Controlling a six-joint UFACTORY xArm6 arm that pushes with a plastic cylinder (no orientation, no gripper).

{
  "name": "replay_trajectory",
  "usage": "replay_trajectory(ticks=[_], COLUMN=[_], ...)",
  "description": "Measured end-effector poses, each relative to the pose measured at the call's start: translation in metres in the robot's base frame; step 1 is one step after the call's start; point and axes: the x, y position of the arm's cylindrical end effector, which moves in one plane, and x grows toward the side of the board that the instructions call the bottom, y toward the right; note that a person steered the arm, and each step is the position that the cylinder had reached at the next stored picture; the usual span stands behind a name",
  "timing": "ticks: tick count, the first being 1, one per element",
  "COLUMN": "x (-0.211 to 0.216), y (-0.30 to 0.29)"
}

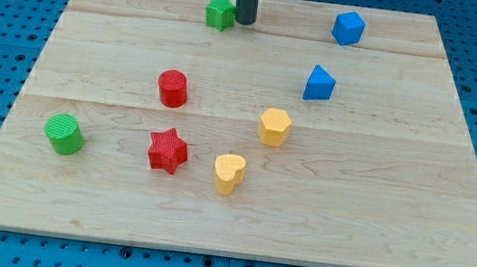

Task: Push the green star towards the red circle

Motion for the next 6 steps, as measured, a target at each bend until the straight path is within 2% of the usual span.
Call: replay_trajectory(ticks=[1,2,3,4,5,6], x=[-0.066,-0.07,-0.04,0.009,0.005,0.035], y=[0.034,-0.009,-0.051,-0.056,-0.066,-0.179])
